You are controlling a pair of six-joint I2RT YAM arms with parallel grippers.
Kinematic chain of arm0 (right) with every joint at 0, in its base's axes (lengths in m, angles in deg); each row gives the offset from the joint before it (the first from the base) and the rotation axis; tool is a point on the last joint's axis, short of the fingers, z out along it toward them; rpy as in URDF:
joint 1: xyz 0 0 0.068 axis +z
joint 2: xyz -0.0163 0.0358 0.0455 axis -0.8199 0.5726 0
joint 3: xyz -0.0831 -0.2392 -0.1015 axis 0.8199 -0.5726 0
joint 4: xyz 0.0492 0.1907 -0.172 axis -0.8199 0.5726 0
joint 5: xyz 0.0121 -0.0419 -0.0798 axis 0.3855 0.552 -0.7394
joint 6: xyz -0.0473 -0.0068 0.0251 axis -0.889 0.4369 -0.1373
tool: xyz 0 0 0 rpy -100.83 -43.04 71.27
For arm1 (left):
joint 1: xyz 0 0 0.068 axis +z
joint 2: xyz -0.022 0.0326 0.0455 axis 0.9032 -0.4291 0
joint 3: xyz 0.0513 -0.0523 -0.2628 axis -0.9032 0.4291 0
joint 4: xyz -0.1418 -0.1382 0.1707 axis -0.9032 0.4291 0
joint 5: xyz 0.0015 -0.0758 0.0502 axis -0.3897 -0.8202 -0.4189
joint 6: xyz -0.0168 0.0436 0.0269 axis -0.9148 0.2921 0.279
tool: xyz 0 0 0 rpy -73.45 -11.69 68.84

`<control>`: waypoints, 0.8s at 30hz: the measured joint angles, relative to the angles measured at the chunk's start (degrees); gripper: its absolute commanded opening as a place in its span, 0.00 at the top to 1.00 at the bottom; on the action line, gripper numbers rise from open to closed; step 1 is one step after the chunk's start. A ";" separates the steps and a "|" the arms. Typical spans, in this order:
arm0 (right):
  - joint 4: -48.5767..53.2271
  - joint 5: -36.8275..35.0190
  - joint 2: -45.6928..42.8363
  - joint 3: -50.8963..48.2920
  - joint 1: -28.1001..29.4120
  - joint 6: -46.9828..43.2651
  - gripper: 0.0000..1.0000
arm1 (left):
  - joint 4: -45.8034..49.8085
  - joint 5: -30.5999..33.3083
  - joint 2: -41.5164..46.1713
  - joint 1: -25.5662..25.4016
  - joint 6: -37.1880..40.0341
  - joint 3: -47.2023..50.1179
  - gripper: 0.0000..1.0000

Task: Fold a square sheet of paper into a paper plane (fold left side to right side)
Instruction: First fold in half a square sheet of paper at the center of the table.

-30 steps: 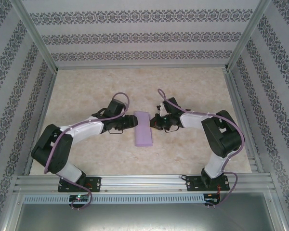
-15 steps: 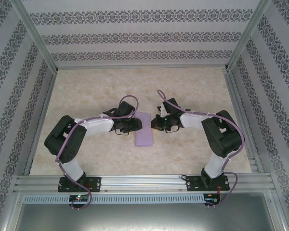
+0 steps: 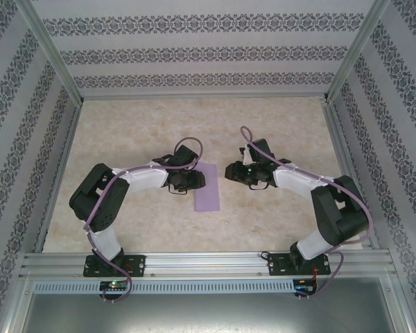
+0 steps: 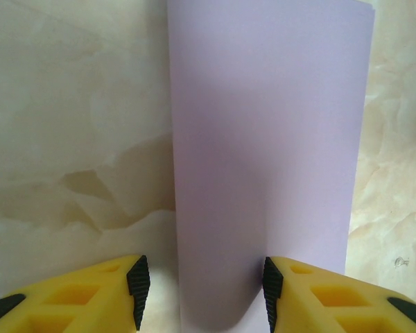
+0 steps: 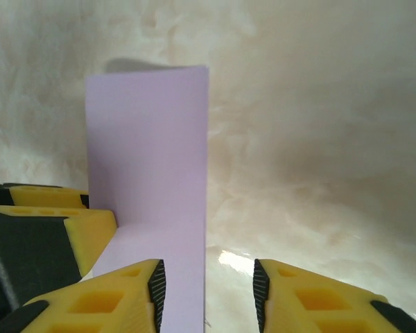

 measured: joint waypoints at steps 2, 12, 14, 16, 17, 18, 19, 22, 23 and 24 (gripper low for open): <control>0.55 -1.16 -2.01 -0.85 -0.81 -0.28 0.56 | 0.50 0.50 -0.15 -0.24 0.02 -0.35 0.49; 1.79 -3.08 -4.09 -1.29 -1.62 -1.25 0.54 | 1.64 1.09 -0.57 -0.50 0.04 -1.14 0.49; 1.97 -3.13 -4.09 -1.31 -1.62 -1.25 0.54 | 2.03 1.09 -0.70 -0.55 0.33 -1.40 0.49; 1.97 -3.26 -4.09 -1.31 -1.62 -1.25 0.54 | 2.93 1.22 -1.09 -0.59 0.72 -2.16 0.49; 1.97 -3.26 -4.09 -1.31 -1.62 -1.25 0.54 | 3.28 1.29 -1.29 -0.61 0.94 -2.45 0.49; 1.99 -3.26 -4.09 -1.31 -1.62 -1.25 0.54 | 3.74 1.29 -1.46 -0.61 1.25 -2.78 0.49; 1.99 -3.26 -4.09 -1.31 -1.62 -1.25 0.54 | 4.02 1.29 -1.57 -0.63 1.44 -3.02 0.49; 2.03 -3.26 -4.09 -1.31 -1.62 -1.25 0.54 | 4.44 1.70 -1.68 -0.90 1.75 -3.30 0.49; 2.03 -3.23 -4.09 -1.31 -1.62 -1.25 0.54 | 4.55 1.81 -1.73 -0.94 1.75 -3.37 0.49; 2.05 -3.23 -4.09 -1.31 -1.62 -1.25 0.54 | 4.59 1.90 -1.77 -0.96 1.75 -3.41 0.49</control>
